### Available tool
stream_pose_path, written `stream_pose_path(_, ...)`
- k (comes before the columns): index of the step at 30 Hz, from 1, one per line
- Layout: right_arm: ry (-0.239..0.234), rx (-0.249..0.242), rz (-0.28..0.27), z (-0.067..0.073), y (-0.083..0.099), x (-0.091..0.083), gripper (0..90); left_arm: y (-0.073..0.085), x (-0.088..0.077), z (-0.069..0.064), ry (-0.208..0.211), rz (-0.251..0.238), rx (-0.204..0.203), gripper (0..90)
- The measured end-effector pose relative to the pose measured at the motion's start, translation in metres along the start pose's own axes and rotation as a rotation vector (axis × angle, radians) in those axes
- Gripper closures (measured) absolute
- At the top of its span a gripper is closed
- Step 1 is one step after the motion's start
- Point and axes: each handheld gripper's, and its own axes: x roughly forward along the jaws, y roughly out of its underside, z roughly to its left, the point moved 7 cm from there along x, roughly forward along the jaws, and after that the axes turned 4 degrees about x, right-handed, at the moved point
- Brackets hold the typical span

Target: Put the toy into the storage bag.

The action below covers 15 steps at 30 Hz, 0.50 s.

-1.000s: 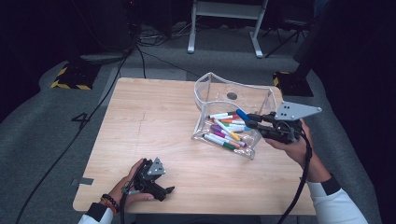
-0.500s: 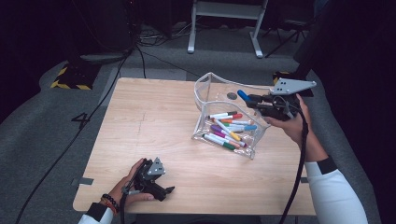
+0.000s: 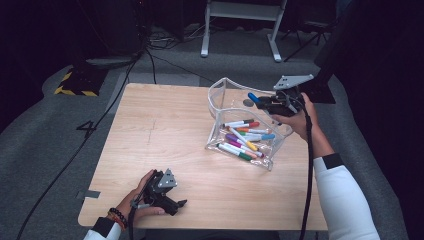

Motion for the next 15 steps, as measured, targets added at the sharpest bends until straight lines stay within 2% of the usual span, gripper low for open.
stream_pose_path(3,0.004,0.008,0.047,-0.004,0.004,0.011,74.5,0.000,0.000,0.000,0.000,0.000,0.000,0.6)
stream_pose_path(4,0.011,0.006,0.080,-0.005,0.007,0.015,74.5,0.000,0.000,0.000,0.000,0.000,0.000,0.6)
stream_pose_path(10,0.030,0.009,0.198,-0.008,0.018,0.030,74.4,0.000,0.000,0.000,0.000,0.000,0.000,0.6)
stream_pose_path(12,0.019,-0.002,0.247,-0.006,0.021,0.034,74.4,0.000,0.000,0.000,0.000,0.000,0.000,0.6)
stream_pose_path(14,0.028,-0.018,0.300,-0.005,0.024,0.038,74.3,0.000,0.000,0.000,-0.001,0.000,0.000,0.6)
stream_pose_path(15,-0.001,-0.019,0.331,-0.001,0.027,0.041,74.3,0.000,0.000,0.000,0.000,0.000,0.000,0.6)
